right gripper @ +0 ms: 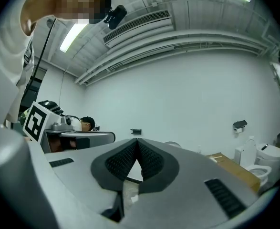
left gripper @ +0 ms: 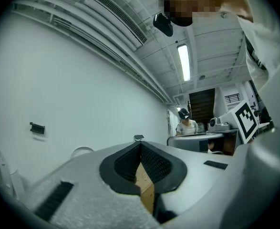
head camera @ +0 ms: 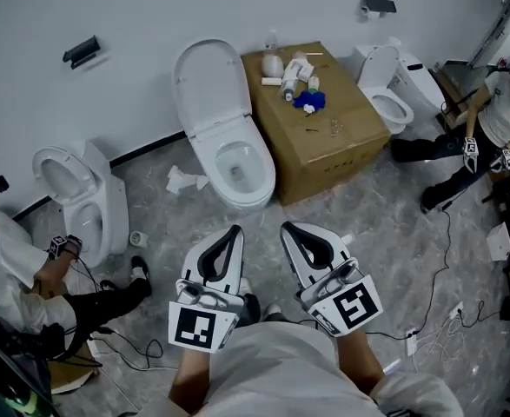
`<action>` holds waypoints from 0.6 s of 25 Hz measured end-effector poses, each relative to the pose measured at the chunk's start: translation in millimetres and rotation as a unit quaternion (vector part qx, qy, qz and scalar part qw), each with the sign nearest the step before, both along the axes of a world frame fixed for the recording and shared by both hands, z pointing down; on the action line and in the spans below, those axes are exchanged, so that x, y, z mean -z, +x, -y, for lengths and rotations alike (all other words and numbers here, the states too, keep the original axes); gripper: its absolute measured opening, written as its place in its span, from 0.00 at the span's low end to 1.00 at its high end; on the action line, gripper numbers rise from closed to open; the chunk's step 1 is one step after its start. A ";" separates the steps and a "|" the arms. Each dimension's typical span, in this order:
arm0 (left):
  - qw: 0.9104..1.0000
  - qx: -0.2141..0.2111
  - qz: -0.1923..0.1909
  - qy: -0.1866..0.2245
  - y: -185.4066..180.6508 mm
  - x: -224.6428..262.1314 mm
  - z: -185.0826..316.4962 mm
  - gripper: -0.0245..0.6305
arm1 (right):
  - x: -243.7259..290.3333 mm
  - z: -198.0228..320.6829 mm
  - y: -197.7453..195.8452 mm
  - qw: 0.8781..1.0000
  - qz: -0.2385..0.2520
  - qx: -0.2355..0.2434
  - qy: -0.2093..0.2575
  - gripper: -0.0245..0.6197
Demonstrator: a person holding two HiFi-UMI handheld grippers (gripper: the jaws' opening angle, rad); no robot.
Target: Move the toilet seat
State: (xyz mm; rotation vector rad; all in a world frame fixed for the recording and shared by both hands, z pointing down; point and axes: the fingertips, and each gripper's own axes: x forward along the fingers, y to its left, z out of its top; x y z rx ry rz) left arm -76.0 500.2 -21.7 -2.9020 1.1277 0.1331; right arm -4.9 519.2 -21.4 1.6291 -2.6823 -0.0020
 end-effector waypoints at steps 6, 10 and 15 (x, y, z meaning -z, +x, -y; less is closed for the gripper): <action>1.000 -0.019 -0.004 -0.010 -6.3 -0.2 34.9 0.05 | 2.8 35.5 -11.2 1.000 -0.010 -0.016 0.001 0.06; 1.000 -0.029 -0.004 -0.007 -11.3 -2.0 50.7 0.05 | 1.5 50.5 -16.2 0.999 -0.013 -0.029 0.002 0.06; 0.999 -0.035 -0.008 -0.027 -0.5 -4.4 67.4 0.05 | -2.1 68.4 -10.9 0.999 -0.011 -0.032 -0.009 0.06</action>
